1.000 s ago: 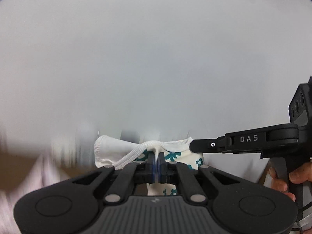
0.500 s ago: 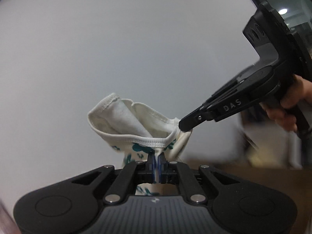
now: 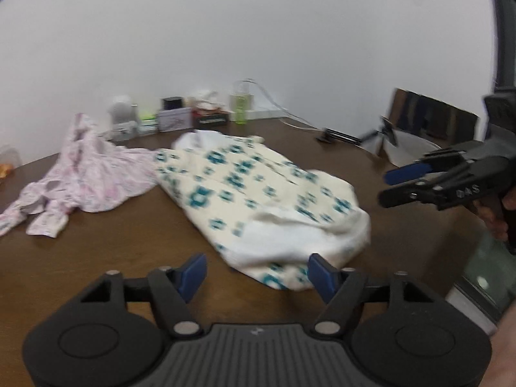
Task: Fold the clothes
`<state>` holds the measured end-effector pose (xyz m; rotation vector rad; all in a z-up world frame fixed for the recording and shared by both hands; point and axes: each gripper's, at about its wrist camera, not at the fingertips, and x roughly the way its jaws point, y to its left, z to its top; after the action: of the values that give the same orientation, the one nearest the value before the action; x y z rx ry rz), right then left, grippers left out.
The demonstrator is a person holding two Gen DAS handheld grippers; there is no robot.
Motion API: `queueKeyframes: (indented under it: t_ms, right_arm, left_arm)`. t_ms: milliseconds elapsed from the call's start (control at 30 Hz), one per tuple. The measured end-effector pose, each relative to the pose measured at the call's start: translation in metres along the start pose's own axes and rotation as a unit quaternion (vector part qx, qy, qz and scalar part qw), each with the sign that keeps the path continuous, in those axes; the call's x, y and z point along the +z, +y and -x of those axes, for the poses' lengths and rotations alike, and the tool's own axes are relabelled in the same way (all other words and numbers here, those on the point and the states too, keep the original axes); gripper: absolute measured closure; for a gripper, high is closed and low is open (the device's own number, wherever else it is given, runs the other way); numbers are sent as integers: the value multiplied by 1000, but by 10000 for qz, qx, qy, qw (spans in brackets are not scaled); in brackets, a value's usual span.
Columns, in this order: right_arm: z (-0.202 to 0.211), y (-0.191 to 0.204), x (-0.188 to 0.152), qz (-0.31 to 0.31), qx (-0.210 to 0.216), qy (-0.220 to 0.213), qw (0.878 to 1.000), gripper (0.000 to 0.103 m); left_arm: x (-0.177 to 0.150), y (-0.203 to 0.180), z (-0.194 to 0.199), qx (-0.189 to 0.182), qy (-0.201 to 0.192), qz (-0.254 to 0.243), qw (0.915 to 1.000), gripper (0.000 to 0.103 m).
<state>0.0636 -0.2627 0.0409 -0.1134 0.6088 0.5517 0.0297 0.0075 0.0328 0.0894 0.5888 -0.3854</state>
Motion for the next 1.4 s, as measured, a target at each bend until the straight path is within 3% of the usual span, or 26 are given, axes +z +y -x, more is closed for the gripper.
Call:
queueKeyframes:
  t_ms: [133, 233, 367, 433, 467, 500, 600, 733, 800, 900, 933, 1033, 1067, 1133, 1167, 1300, 1400]
  right_arm:
    - [-27, 15, 32, 611, 264, -17, 9978, 35]
    - [-63, 53, 46, 1588, 142, 426, 9863, 35]
    - [-97, 78, 51, 2295, 18, 1025, 9679, 45]
    - [-99, 83, 51, 2355, -25, 1071, 9659, 56]
    - [-97, 81, 49, 2299, -55, 1078, 9672, 81]
    - [-94, 77, 48, 2175, -121, 1099, 9698, 97]
    - [-77, 58, 39, 1741, -449, 984, 9788, 99]
    - [-42, 26, 27, 763, -921, 528, 9914, 100]
    - [-22, 15, 19, 258, -1054, 264, 9937, 100]
    - [-15, 3, 2, -221, -1124, 388, 9927, 99]
    - [-16, 0, -5, -321, -1088, 487, 9923, 99]
    - [-18, 2, -15, -303, -1013, 579, 9927, 93]
    - [-19, 4, -17, -242, -995, 572, 9931, 86]
    - [-19, 9, -20, -118, -960, 557, 9937, 72]
    - [-19, 12, -20, 6, -957, 510, 9941, 67]
    - [-26, 33, -17, 699, -1198, 349, 9897, 62]
    - [-35, 48, -10, 1296, -1573, 255, 9787, 56]
  left_arm:
    - [16, 23, -27, -104, 313, 555, 9979, 32]
    - [16, 32, -44, -250, 513, 811, 9951, 41]
    - [19, 39, -58, -548, 541, 945, 9925, 46]
    - [24, 38, -67, -673, 596, 868, 9922, 78]
    - [27, 36, -71, -741, 637, 791, 9921, 101]
    - [29, 34, -75, -782, 635, 690, 9925, 101]
    - [38, 21, -70, -841, 371, 260, 9954, 101]
    - [51, 3, -60, -1038, -52, -166, 9944, 100]
    - [53, -5, -57, -1109, -69, -312, 9933, 85]
    - [47, -15, -58, -1078, 2, -449, 9932, 56]
    - [44, -18, -59, -1070, 30, -508, 9930, 55]
    - [38, -22, -66, -1146, 190, -572, 9916, 55]
    - [36, -22, -69, -1156, 245, -572, 9913, 57]
    - [36, -25, -75, -1187, 338, -624, 9904, 79]
    - [37, -26, -77, -1253, 382, -652, 9892, 99]
    - [47, -40, -68, -1271, 51, -1030, 9865, 101]
    - [56, -57, -54, -1251, -319, -1520, 9799, 101]
